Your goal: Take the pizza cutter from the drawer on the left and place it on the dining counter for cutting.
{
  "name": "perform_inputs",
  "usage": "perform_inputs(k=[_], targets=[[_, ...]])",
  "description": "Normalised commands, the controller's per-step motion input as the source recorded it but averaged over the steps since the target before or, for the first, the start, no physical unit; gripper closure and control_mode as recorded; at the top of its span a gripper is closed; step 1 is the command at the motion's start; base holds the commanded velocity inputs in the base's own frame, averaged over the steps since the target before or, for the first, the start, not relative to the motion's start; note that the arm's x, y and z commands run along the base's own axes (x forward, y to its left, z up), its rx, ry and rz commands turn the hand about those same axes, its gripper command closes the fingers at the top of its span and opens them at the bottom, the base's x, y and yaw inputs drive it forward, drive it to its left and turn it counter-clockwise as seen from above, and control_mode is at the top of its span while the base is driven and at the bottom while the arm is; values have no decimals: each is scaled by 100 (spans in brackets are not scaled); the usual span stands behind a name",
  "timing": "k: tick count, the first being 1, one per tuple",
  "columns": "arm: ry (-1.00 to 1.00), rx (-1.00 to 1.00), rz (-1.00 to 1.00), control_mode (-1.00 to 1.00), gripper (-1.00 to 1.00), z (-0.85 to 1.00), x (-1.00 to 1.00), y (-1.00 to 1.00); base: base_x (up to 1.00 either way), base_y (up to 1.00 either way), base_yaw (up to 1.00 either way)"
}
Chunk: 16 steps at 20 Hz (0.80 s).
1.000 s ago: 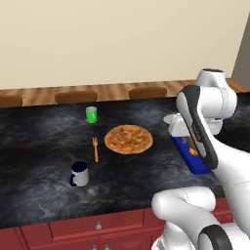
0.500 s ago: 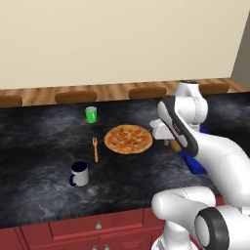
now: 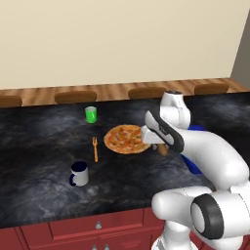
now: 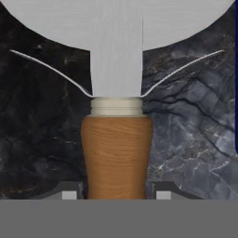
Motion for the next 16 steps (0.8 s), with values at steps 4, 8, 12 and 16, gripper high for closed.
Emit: perform_inputs(k=[4,8,12,16], targets=[[0,0,-13,-100,100,-27,32,3,0,0,0],[0,0,-16,-100,100,-25,23,0,0,0,0],[0,0,-20,-100,100,-25,13,0,0,0,0],[1,0,-32,-100,100,-13,29,0,0,0,0]])
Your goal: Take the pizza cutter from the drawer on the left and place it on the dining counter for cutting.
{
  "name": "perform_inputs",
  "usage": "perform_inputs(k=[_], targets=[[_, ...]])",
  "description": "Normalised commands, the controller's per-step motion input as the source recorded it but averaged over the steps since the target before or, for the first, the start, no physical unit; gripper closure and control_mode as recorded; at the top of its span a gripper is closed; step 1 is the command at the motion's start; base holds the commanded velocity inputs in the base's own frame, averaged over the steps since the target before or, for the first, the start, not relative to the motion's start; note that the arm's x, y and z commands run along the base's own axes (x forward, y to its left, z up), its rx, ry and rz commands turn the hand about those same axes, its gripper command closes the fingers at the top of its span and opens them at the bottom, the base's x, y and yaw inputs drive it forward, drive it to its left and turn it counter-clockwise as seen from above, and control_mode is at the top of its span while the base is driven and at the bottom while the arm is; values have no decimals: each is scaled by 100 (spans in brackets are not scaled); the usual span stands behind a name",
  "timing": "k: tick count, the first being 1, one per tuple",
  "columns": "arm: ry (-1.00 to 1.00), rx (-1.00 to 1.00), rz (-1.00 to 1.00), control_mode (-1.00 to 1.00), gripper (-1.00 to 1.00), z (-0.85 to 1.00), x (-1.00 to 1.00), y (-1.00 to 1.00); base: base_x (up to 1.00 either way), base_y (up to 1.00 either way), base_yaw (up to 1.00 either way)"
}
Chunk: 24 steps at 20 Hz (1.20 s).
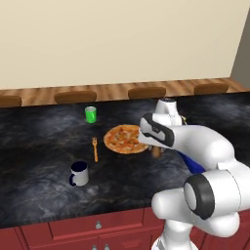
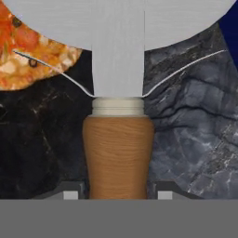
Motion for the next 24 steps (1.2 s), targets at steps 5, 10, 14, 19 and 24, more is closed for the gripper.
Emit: perform_inputs(k=[5,10,14,19,24], targets=[[1,0,-35,-100,100,-14,23,0,0,0,0],[1,0,-19,-100,100,-45,6,0,0,0,0],[0,0,-8,-100,100,-40,25,0,0,0,0],[0,0,-3,-100,100,-27,41,1,0,0,0],[0,0,-1,-100,100,-30,41,2,0,0,0]])
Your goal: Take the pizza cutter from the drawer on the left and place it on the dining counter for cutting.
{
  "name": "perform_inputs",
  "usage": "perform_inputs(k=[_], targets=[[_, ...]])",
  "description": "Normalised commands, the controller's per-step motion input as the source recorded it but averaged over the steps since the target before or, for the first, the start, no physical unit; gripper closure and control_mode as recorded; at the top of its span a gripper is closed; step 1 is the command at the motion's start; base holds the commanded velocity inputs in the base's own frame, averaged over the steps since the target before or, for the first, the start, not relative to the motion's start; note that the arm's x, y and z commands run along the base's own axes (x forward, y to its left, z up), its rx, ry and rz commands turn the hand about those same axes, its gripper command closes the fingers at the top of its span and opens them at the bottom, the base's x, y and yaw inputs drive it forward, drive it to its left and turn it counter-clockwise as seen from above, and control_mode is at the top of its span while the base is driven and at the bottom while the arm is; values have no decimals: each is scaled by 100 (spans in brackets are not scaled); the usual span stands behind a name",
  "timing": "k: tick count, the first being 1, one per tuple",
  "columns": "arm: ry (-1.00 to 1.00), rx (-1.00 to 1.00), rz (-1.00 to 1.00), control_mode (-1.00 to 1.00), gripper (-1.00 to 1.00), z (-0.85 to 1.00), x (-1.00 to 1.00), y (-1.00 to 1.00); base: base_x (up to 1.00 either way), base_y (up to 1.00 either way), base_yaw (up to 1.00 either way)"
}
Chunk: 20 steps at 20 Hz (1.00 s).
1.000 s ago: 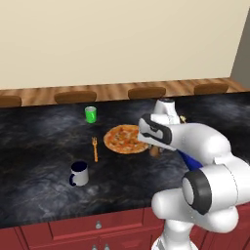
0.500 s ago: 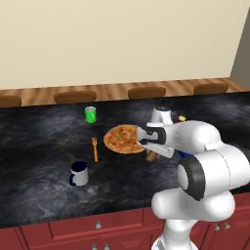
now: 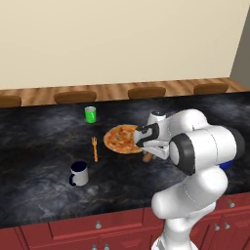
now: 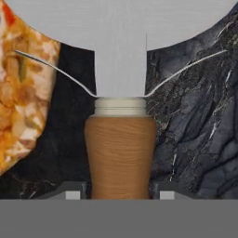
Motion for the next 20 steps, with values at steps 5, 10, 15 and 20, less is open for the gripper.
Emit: perform_inputs(k=[5,10,15,20], targets=[[0,0,-1,-100,100,-22,35,0,0,0,0],[0,0,0,-100,-100,-16,27,0,0,0,0],[0,0,0,-100,-100,0,0,0,0,0,0],[0,0,0,-100,-100,0,0,0,0,0,0]])
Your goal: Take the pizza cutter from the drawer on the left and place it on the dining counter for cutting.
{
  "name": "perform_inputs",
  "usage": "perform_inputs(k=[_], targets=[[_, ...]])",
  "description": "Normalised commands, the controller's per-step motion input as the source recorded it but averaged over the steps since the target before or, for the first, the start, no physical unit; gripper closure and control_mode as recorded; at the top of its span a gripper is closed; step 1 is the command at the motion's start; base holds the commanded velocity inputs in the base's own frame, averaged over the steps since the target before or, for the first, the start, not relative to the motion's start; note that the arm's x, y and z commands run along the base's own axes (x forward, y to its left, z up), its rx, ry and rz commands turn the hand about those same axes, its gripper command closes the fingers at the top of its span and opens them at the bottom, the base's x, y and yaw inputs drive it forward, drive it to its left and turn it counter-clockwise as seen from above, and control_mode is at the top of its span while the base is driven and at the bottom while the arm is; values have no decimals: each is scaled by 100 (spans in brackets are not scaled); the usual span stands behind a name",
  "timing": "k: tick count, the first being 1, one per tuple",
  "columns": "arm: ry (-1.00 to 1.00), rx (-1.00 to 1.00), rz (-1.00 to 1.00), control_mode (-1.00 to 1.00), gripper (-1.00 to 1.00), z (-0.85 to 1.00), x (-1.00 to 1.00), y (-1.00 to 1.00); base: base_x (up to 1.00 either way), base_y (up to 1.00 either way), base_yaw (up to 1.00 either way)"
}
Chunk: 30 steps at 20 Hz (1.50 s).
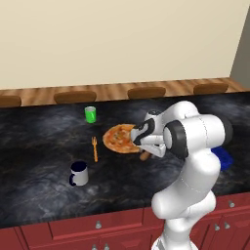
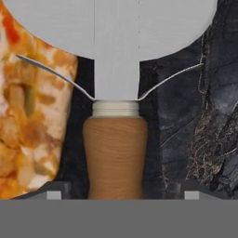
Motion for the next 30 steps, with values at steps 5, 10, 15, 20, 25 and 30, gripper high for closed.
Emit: perform_inputs(k=[5,10,15,20,25,30], targets=[[0,0,0,-100,-100,48,-5,0,0,0,0],[0,0,0,-100,-100,87,-15,0,0,0,0],[0,0,0,-100,-100,83,-33,0,0,0,0],[-3,0,7,-100,-100,66,-81,0,0,0,0],[-2,0,13,-100,-100,66,-90,0,0,0,0],[0,-8,17,-100,-100,48,-95,12,0,0,0]])
